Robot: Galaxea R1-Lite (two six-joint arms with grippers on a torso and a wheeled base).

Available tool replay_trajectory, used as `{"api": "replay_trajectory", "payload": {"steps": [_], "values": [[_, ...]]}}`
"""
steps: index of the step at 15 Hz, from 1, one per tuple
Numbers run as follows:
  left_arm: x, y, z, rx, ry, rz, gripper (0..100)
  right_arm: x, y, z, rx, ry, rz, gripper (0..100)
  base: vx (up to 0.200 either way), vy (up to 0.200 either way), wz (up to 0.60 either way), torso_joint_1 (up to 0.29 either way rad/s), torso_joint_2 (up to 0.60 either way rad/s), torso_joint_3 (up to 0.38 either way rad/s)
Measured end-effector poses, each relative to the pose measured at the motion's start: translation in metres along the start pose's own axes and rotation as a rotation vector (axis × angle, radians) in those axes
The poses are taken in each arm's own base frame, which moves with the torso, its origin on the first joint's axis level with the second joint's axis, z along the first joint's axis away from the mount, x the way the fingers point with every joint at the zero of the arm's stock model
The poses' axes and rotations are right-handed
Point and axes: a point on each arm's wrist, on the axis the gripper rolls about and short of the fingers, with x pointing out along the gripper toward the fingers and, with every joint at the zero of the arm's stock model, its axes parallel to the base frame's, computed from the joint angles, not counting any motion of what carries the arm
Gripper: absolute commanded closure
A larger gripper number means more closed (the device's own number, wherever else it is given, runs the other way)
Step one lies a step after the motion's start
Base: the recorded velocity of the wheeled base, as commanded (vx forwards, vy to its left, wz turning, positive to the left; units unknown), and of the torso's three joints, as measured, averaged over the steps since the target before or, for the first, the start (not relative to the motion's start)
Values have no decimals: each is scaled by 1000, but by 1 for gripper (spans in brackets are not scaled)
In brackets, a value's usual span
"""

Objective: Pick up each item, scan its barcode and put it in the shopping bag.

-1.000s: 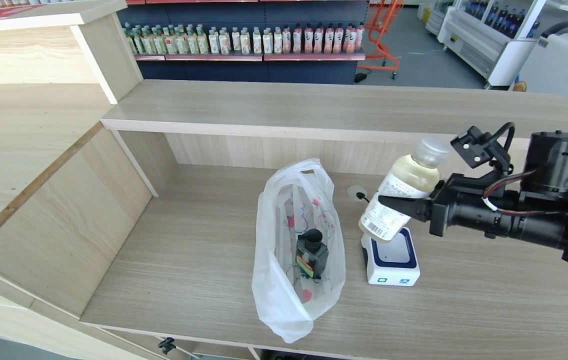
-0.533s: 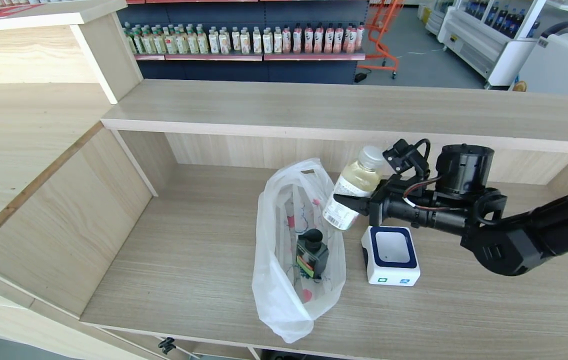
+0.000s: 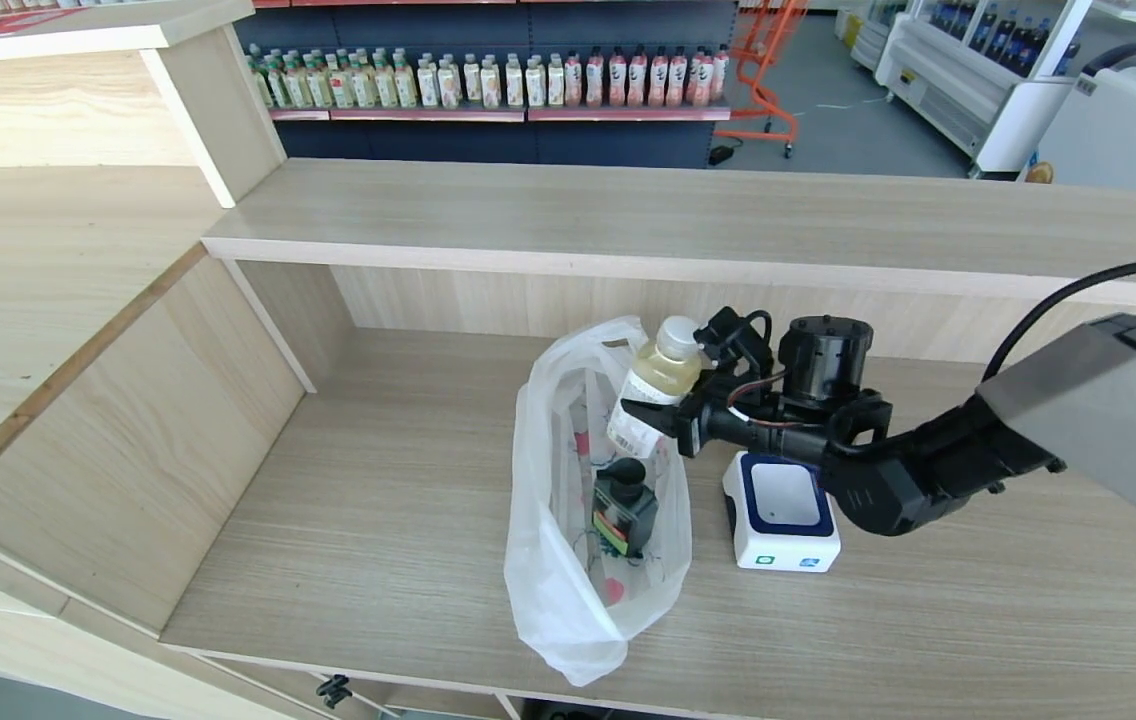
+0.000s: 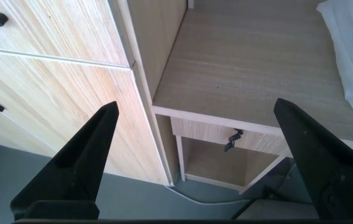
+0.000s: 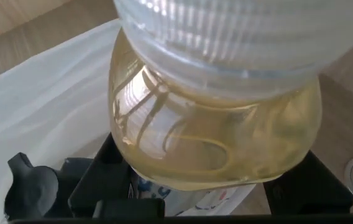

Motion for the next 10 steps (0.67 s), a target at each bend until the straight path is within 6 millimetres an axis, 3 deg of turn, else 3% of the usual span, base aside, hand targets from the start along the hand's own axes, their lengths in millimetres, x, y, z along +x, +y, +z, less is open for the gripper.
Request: {"api": "replay_trajectory", "payload": {"steps": [6,10], "values": [[0,0,0,0,0,0,0,34,2,-25,-39,-37,19,100,0,0,0,0,0,0],[0,0,0,0,0,0,0,43,2,-39,-34,-24,24,100,0,0,0,0,0,0]]}}
